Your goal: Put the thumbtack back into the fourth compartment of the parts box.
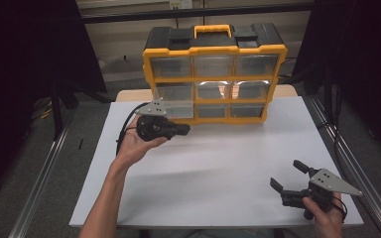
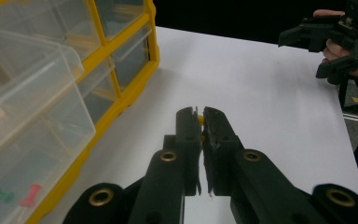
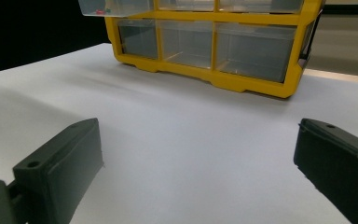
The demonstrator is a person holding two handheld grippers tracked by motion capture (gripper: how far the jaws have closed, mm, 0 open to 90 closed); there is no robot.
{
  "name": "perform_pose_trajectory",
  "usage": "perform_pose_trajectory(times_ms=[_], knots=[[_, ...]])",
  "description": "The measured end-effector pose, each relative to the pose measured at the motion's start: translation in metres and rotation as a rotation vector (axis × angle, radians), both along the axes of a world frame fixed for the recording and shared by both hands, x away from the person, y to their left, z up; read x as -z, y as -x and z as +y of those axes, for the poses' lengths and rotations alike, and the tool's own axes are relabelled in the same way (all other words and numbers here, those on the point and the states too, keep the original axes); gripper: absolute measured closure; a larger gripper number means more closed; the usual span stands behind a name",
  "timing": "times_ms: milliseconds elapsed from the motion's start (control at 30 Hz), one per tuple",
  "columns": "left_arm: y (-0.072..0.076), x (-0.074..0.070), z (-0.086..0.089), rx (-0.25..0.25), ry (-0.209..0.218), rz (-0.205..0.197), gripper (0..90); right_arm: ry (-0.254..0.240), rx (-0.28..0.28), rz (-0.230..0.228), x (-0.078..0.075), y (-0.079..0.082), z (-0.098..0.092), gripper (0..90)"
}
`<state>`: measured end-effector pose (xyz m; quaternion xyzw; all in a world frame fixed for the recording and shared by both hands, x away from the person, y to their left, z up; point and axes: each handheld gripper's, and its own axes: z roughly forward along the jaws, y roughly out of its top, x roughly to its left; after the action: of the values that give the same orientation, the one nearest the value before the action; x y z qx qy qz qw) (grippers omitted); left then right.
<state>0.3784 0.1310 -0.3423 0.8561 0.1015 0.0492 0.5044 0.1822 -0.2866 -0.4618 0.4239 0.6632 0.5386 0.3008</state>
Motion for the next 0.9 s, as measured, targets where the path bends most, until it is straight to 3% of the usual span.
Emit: perform_pose_trajectory(times_ms=[567, 900], knots=[[-0.015, -0.032, 0.006, -0.029, -0.017, -0.030, 85.7, 0.001, -0.001, -0.003, 0.000, 0.000, -0.001, 0.8], [-0.028, -0.049, 0.018, -0.079, -0.023, -0.045, 85.7, -0.001, 0.001, 0.005, 0.000, 0.000, -0.001, 0.8]])
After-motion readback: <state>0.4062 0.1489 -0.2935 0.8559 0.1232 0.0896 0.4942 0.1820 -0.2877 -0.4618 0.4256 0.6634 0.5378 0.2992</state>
